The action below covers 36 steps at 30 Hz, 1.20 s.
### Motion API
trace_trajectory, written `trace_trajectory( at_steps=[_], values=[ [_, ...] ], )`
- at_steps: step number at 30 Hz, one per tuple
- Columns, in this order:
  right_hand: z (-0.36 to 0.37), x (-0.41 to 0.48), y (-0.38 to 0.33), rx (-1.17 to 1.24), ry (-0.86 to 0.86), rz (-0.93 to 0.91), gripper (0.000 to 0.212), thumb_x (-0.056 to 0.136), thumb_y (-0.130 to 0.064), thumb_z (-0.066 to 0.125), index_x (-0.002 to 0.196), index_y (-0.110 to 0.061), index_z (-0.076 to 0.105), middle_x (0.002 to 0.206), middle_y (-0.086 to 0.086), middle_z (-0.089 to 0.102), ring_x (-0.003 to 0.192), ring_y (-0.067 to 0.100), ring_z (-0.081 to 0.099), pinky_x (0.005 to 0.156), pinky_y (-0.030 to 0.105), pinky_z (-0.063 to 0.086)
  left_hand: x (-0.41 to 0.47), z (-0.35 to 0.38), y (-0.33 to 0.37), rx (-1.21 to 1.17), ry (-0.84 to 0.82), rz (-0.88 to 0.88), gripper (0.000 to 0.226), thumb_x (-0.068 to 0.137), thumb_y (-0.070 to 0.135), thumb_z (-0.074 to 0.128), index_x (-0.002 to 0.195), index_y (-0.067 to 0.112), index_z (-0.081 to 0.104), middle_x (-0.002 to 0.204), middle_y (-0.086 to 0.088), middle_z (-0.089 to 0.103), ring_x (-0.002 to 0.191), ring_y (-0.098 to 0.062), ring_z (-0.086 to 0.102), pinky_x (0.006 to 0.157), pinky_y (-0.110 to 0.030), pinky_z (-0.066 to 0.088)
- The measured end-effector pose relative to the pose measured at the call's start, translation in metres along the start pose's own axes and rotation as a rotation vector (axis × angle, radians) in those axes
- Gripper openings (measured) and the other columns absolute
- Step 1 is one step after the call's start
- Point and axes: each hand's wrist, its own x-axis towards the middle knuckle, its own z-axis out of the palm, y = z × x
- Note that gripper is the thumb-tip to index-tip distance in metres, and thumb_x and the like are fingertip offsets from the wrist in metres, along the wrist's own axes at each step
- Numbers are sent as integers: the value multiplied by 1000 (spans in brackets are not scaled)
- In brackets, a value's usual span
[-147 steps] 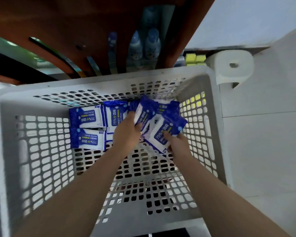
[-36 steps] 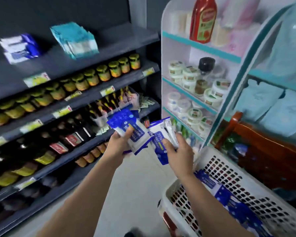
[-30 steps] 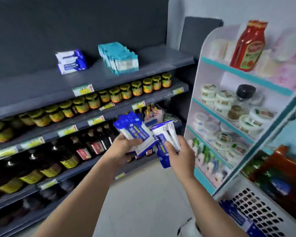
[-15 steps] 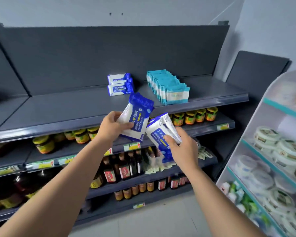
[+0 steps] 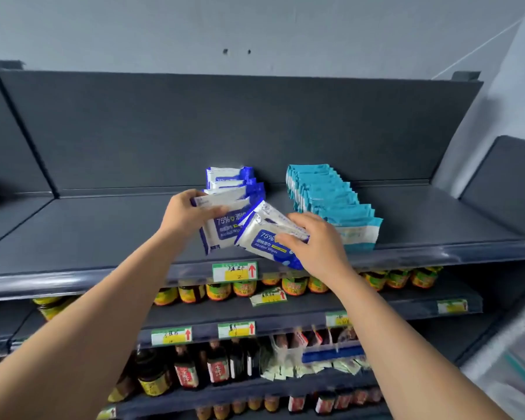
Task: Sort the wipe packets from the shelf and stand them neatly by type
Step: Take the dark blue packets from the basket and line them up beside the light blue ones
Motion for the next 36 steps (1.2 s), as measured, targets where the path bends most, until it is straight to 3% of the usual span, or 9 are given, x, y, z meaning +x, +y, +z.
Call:
trace_trajectory(
  at_steps=[10,17,19,23,25,27,28,32,36],
  values=[
    [39,85,10,-143,-234,-130,33,81,-41,71,112,-29,68,89,-10,55,82,12,53,73,30,41,90,10,-46,136,-39,-43,22,72,16,83,83,19,63,78,3,70,58,-4,64,60,-25,50],
    [78,144,2,-336,-463,-111,41,89,-44,60,128,-32,57,118,-5,55,112,16,46,97,34,33,150,1,-72,122,-136,-78,28,72,20,83,90,17,61,85,3,70,69,-9,66,60,-21,49],
    [93,160,3,-375,-467,-117,43,90,-45,59,130,-31,55,121,-3,55,116,17,46,99,35,33,163,0,-77,118,-191,-106,23,77,21,79,90,18,61,84,3,70,66,-7,66,57,-18,48],
    [121,184,13,-455,-402,-105,48,91,-48,56,135,-29,50,129,-3,52,122,18,44,102,37,32,182,-4,-87,68,-159,-153,32,90,47,59,102,17,59,106,-6,67,84,-18,64,77,-37,53],
    [132,191,17,-473,-353,-115,49,91,-50,55,135,-29,50,130,-4,53,122,17,43,102,37,30,180,-7,-89,-51,-171,-177,36,92,52,52,110,20,54,109,1,66,89,-10,64,77,-28,50],
    [140,194,22,-484,-280,-126,51,88,-54,56,132,-30,52,124,-6,56,120,17,42,101,35,29,177,-9,-95,-69,-280,-135,26,87,34,68,105,35,49,104,12,67,89,3,65,75,-15,50],
    [144,194,24,-483,-230,-113,53,85,-57,58,131,-30,53,122,-6,56,119,17,42,100,34,30,176,-10,-100,-22,-347,-112,48,76,25,80,103,42,45,107,15,67,97,3,64,81,-16,51],
    [151,184,33,-234,-53,103,85,70,-59,73,139,-23,40,130,-3,42,122,17,39,99,32,38,178,-6,-115,242,-341,-93,117,44,26,93,134,42,21,132,8,41,124,-13,42,105,-38,39],
    [138,176,43,221,-244,325,99,65,-28,83,139,-27,18,122,-18,48,106,4,53,91,28,47,176,7,-114,319,-175,-42,76,47,32,88,102,33,35,112,11,61,102,-16,62,86,-44,51]
  ],
)
